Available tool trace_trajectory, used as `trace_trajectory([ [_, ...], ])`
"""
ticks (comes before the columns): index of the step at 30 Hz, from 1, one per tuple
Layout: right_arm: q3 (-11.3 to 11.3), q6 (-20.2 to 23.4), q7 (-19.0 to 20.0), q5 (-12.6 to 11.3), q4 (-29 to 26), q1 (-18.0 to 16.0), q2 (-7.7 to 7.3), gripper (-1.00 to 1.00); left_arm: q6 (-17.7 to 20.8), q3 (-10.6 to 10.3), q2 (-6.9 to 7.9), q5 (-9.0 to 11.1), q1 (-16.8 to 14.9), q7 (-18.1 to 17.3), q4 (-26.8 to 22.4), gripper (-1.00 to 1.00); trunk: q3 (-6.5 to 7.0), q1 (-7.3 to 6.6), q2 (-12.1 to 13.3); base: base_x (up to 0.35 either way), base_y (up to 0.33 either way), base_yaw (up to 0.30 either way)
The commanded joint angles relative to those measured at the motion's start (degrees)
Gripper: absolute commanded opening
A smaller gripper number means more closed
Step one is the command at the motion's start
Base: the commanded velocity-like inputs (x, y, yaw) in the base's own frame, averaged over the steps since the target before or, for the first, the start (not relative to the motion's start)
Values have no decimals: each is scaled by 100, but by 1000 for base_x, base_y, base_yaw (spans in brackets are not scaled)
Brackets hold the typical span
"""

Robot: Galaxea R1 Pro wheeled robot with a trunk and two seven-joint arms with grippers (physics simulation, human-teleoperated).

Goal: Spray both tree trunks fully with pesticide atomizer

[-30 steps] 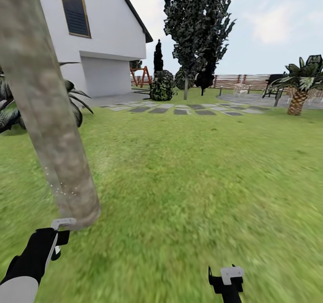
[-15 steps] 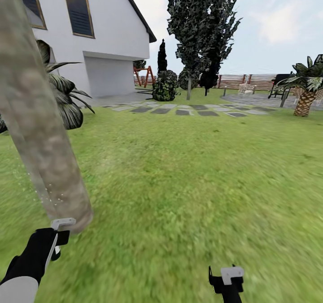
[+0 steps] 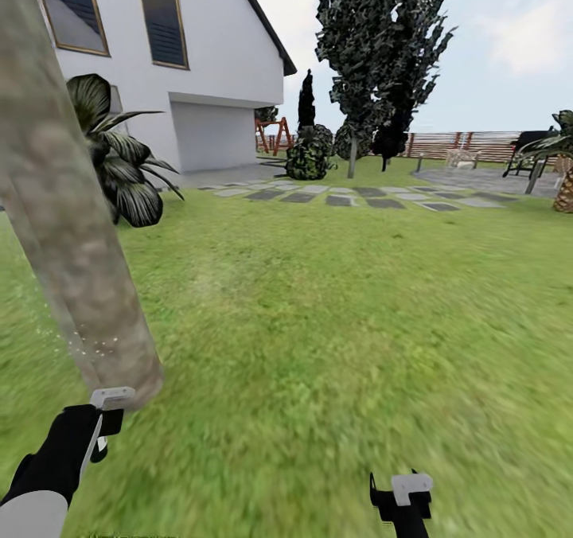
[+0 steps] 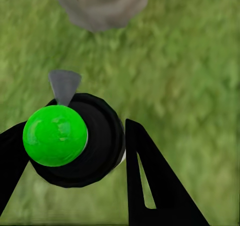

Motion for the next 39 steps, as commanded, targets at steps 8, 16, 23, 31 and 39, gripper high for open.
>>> trace_trajectory([
  [8, 3, 3, -57, 58, 5, -3, 1, 100, 23, 12, -3, -60, -5, -43, -10, -100, -6, 0, -2, 112, -256, 277],
  [16, 3, 3, -57, 58, 3, -3, 1, 100, 23, 12, -3, -60, -5, -45, -8, -100, -6, 0, -2, 163, -248, 278],
  [23, 3, 3, -57, 58, 6, -3, 1, 100, 23, 4, -3, -60, -6, -46, -6, -100, -6, 0, -2, 173, -244, 278],
  [31, 3, 3, -57, 58, 7, -3, 1, 100, 23, -5, -12, -52, -4, -51, -3, -100, -6, 0, -2, 174, -233, 278],
  [39, 3, 5, -57, 58, 6, -3, -6, 100, 23, -54, -32, -51, -30, -101, -10, -100, -6, 0, -2, 20, -25, 278],
])
